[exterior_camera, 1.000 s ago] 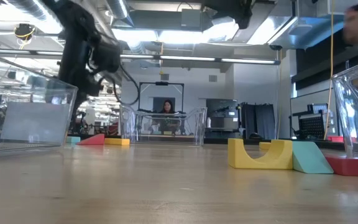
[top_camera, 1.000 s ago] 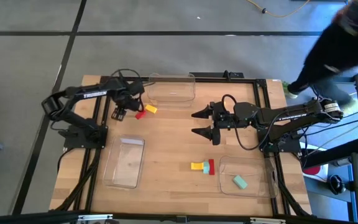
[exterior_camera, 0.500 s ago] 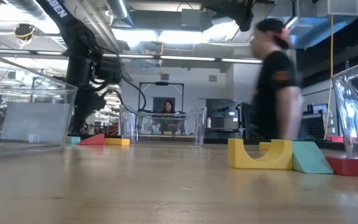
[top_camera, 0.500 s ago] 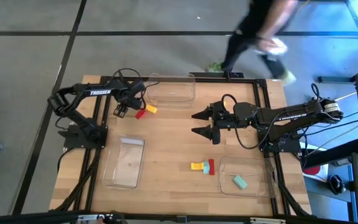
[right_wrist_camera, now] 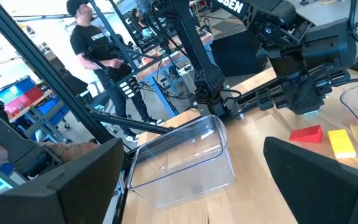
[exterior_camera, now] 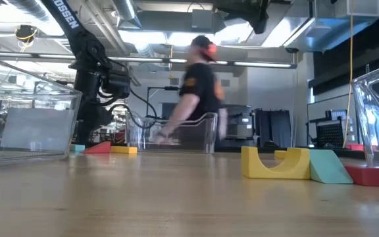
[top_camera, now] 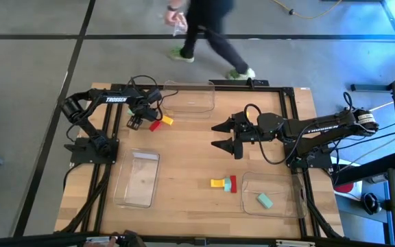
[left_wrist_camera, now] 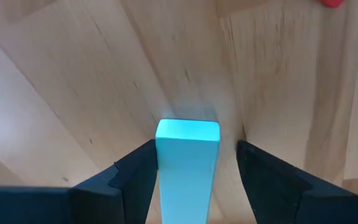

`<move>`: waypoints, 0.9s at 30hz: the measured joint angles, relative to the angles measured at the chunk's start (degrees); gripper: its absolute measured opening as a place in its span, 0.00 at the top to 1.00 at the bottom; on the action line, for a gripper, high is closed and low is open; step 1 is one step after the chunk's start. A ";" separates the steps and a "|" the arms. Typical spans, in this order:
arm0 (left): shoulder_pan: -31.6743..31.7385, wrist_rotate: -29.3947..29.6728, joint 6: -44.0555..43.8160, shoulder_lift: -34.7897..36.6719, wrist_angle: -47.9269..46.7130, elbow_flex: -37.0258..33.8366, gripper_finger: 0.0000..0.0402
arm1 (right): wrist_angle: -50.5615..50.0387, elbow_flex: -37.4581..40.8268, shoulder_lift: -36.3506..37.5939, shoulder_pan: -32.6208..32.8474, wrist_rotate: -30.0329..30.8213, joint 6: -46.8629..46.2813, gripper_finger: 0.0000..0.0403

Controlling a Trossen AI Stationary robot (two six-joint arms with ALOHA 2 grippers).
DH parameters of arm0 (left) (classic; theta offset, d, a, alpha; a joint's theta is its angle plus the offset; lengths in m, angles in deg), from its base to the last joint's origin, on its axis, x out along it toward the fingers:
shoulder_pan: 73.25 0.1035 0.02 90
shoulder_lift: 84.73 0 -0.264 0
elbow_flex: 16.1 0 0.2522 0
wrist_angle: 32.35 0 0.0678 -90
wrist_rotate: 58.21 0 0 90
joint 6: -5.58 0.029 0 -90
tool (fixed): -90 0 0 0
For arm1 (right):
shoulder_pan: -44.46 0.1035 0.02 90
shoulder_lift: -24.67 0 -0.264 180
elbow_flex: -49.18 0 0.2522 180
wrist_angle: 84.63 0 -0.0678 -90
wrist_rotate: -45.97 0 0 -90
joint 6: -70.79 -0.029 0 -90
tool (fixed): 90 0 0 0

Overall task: Sort & place blocks by color
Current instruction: Put the left light blue block in the right transparent bin

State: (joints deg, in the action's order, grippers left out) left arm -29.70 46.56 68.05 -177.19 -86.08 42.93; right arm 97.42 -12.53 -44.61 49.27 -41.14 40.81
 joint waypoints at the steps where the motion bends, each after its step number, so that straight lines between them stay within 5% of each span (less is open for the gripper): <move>1: 0.02 -0.40 0.61 -0.02 -0.04 0.00 0.48 | 0.00 0.00 0.00 0.00 0.00 0.01 0.04; 10: 0.04 -1.24 0.73 0.13 -0.65 -0.11 0.71 | -0.50 0.00 0.00 -0.01 0.00 0.02 0.04; 27: 0.04 -0.78 -12.93 5.62 -4.92 6.73 0.71 | -0.94 0.00 0.00 -0.01 0.02 0.33 0.04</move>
State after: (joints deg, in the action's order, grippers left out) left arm -29.66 45.78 55.12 -171.57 -91.00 49.66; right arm 96.48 -12.53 -44.61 49.26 -41.11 41.14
